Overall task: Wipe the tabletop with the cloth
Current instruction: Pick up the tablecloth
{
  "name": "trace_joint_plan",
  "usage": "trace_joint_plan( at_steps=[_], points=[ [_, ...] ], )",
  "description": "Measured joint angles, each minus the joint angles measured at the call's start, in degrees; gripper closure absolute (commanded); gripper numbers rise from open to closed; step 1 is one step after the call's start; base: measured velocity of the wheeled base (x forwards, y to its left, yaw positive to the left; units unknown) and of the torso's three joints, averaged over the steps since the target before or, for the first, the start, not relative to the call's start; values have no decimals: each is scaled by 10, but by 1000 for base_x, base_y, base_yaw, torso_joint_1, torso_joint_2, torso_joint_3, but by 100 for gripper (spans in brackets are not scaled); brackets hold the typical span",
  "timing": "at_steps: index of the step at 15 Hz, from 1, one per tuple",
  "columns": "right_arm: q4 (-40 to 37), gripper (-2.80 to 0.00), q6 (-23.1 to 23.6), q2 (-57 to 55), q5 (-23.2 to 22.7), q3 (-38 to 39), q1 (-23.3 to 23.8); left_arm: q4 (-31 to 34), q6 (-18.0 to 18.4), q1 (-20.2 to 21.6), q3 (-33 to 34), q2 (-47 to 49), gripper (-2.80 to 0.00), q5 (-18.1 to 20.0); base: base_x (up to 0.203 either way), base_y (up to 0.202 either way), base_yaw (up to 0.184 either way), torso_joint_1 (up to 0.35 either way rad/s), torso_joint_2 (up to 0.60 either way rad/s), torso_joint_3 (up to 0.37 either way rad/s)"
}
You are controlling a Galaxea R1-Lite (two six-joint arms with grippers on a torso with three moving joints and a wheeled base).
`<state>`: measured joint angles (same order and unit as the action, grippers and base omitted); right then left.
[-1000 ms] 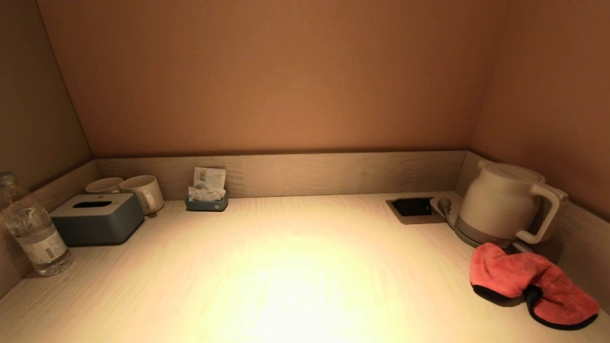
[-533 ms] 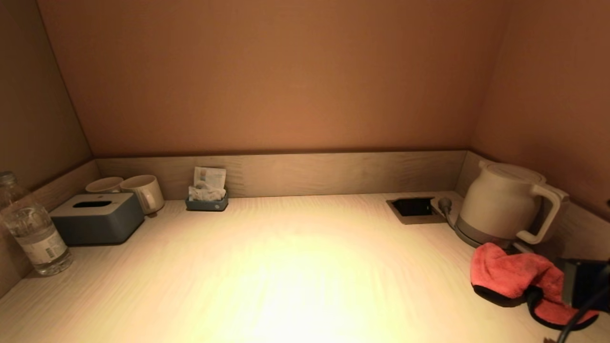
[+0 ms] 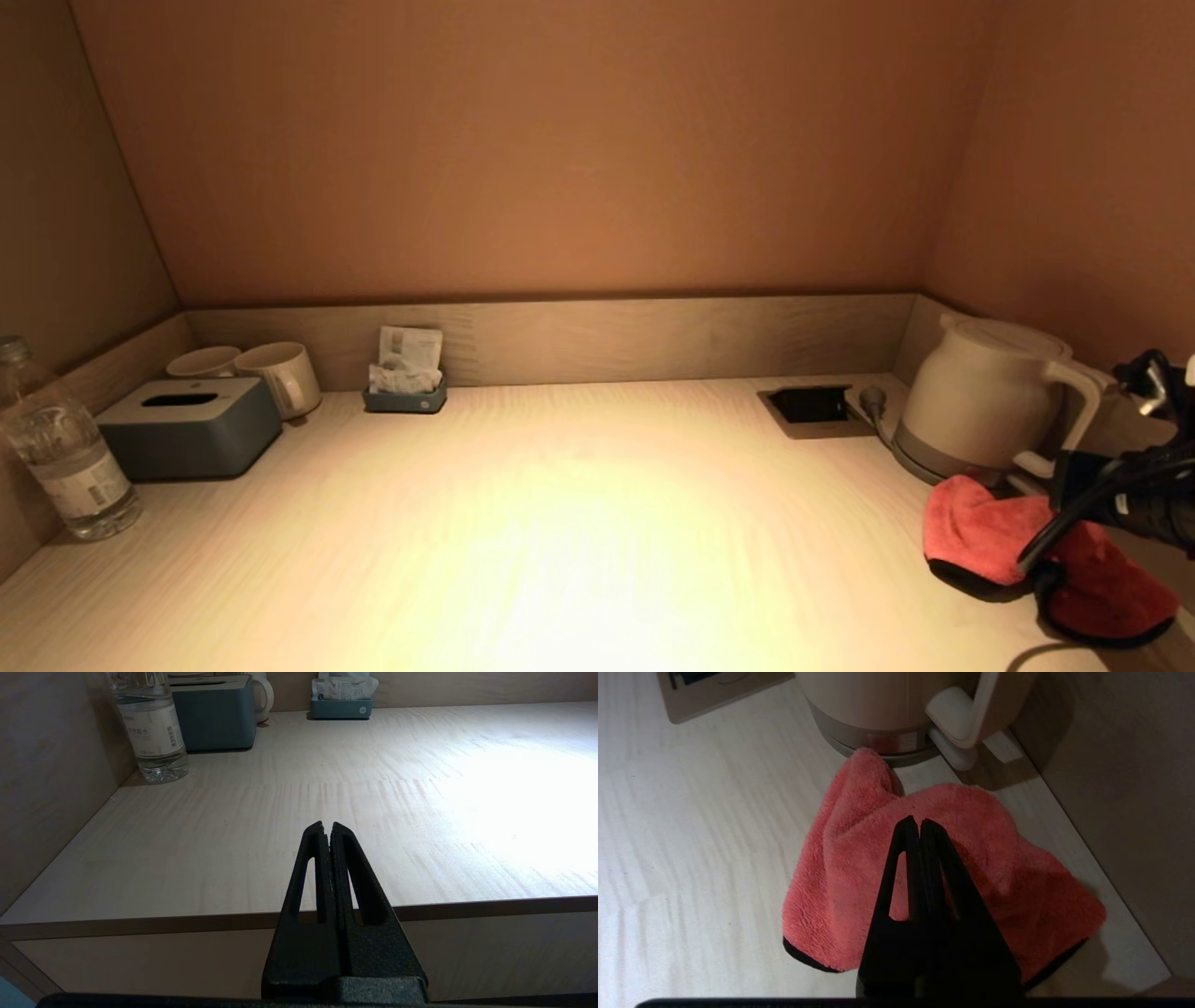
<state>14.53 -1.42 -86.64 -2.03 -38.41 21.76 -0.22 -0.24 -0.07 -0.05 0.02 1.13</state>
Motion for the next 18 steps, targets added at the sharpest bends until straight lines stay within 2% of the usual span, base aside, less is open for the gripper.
trace_joint_plan(
  at_steps=[4, 8, 9, 18],
  points=[
    [-8, 0, -6, -20, -16, -36, 9, 0, 0, 1, 0, 0, 0, 0, 0, 0, 0, 0, 0, 0],
    [-50, 0, -28, -36, -18, -43, 21, 1, 0, 1, 0, 0, 0, 0, 0, 0, 0, 0, 0, 0],
    [-56, -280, -28, -38, -19, -40, 21, 0, 0, 0, 0, 0, 0, 0, 0, 0, 0, 0, 0, 0],
    [-56, -280, -29, -60, -22, -24, 22, 1, 0, 0, 0, 0, 0, 0, 0, 0, 0, 0, 0, 0]
  ],
)
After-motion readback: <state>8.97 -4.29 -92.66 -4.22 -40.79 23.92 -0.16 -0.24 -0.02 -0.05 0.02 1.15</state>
